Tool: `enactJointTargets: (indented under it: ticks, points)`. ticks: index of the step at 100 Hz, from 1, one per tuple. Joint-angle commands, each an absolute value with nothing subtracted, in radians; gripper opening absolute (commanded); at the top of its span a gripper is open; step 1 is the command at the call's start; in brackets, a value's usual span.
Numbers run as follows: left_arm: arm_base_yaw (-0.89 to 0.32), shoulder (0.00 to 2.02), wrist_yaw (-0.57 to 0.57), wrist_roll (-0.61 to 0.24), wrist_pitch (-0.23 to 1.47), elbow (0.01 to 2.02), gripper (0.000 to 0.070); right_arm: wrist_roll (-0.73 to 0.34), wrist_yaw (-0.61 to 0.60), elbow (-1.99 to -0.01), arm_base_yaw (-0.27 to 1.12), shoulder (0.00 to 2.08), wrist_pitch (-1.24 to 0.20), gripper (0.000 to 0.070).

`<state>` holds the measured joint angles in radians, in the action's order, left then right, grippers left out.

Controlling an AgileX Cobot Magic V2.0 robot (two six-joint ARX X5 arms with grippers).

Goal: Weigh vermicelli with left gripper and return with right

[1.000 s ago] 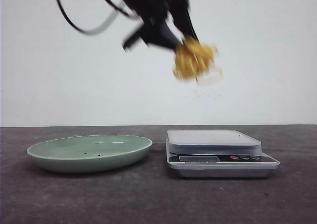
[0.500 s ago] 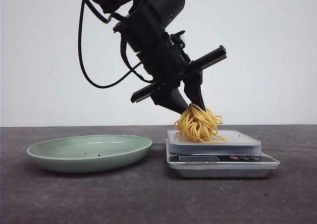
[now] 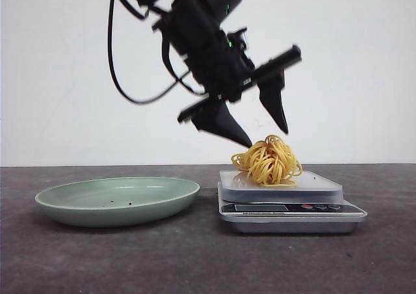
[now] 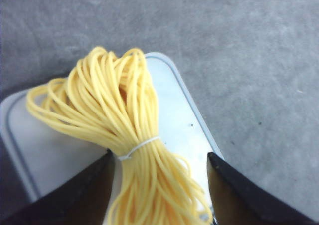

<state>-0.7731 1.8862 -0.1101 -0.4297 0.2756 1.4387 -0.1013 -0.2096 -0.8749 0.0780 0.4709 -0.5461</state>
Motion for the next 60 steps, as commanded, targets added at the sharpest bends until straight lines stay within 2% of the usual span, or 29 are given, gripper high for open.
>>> enactJointTargets:
  ticks: [1,13,40,60]
  points:
    - [-0.778,1.826,-0.104,-0.400,0.289,1.498,0.0364,-0.090,-0.209,-0.894,0.078,0.475,-0.540,0.0503]
    - [-0.764,1.700,-0.070,-0.368,0.327,1.527,0.0363,-0.089,-0.209,-0.894,0.078,0.475,-0.540,0.0503]
    - [-0.761,1.317,0.176,-0.198,0.513,1.529,0.0358,-0.089,-0.209,-0.894,0.078,0.475,-0.540,0.0503]
    - [-0.773,1.056,0.273,-0.174,0.738,1.528,0.0353,-0.059,-0.210,-0.894,0.078,0.475,-0.540,0.0503]
